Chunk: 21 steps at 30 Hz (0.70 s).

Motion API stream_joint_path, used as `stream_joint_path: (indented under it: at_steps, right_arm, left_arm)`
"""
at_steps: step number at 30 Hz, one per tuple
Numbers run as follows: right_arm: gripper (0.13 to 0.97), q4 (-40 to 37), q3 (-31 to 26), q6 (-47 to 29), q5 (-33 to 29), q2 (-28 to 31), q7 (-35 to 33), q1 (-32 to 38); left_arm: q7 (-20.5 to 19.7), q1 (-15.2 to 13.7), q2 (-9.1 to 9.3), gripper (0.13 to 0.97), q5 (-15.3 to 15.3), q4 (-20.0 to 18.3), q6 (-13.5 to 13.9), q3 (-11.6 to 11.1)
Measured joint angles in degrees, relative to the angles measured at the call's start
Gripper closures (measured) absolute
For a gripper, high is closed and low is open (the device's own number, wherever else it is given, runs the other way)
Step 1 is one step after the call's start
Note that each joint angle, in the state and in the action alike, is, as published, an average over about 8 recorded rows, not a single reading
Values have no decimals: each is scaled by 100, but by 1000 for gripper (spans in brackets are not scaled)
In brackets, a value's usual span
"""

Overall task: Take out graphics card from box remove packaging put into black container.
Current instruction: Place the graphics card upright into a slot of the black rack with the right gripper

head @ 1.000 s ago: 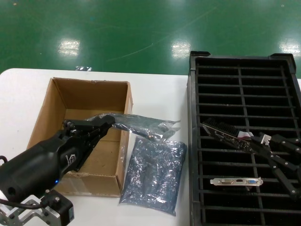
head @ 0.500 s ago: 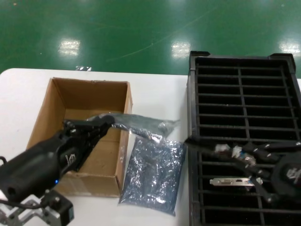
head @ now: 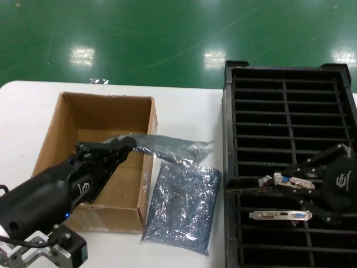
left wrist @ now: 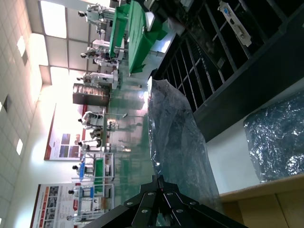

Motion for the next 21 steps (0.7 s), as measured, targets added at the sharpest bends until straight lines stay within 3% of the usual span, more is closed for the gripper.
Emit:
stream_joint_path:
  at_steps: [10,21]
  right_arm:
    - [891,-1214,-660,-1614,107,-306,-524,1553]
    - [891,-2055,-991,-2131,-127,-784,-513,2363]
  left_arm:
    - [0,0,0,958,0,0,0,0]
    - [0,0,0,958,0,0,0,0]
